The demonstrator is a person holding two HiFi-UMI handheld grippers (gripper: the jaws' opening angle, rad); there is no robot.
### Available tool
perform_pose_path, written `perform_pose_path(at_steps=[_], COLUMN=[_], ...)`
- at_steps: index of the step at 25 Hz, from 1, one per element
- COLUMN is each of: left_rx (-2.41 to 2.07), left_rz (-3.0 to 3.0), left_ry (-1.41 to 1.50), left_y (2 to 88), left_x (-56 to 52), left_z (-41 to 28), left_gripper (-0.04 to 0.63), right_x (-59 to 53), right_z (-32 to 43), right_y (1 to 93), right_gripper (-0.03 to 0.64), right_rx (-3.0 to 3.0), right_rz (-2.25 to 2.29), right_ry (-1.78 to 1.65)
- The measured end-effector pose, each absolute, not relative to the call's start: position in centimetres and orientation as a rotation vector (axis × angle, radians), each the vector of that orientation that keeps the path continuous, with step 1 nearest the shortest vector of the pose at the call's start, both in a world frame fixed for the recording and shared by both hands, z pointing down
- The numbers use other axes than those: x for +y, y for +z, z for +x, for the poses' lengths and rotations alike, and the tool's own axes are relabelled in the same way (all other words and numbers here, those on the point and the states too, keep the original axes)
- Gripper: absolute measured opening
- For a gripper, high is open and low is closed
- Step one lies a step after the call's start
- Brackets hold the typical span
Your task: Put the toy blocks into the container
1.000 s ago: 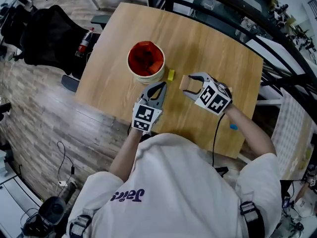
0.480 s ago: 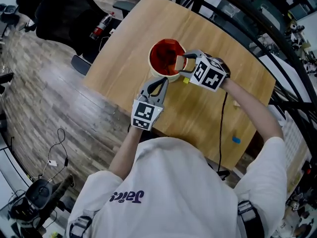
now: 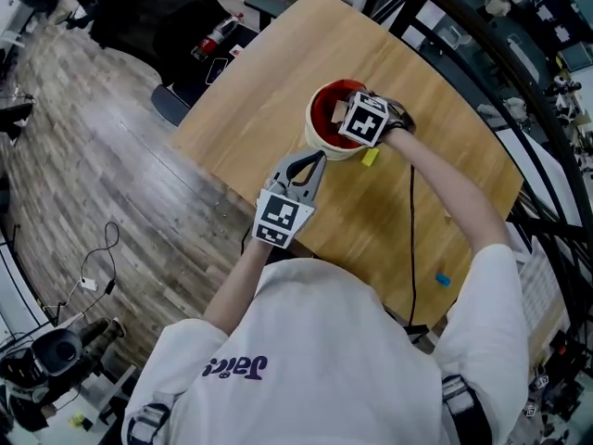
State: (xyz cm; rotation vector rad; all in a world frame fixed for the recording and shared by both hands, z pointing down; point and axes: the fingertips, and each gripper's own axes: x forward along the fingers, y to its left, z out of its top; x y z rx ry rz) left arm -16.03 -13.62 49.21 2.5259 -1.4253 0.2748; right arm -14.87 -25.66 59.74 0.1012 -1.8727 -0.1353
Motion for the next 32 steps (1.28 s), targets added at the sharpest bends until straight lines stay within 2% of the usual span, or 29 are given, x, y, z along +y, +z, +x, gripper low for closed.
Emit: perform_pose_path(at_steps=[8, 13, 22, 32], left_rx=[-1.418, -1.385, -1.21, -1.067], left_rz=[2.545, 2.564, 2.69, 2.733], left_ry=[0.266, 0.272, 0.271, 0.264], left_y=[49.0, 48.9, 47.1, 46.5], left_x=[-13.4, -12.8, -12.5, -11.0], left_z=[-16.9, -15.7, -9.0, -1.8], left_gripper=[0.008, 0.008, 0.008, 0.008], right_x=[-25.4, -24.1, -21.2, -16.0], right_z=[-15.9, -13.6, -3.7, 8.9], right_y=[58.6, 56.1, 50.3, 50.4], right_gripper=[0.259, 0.259, 0.259, 0.259], right_rx=[-1.932, -2.001, -2.122, -2.172], right_rz=[0.154, 0.238, 0.469, 0.795], right_ry=[-0.091, -0.064, -0.046, 0.18])
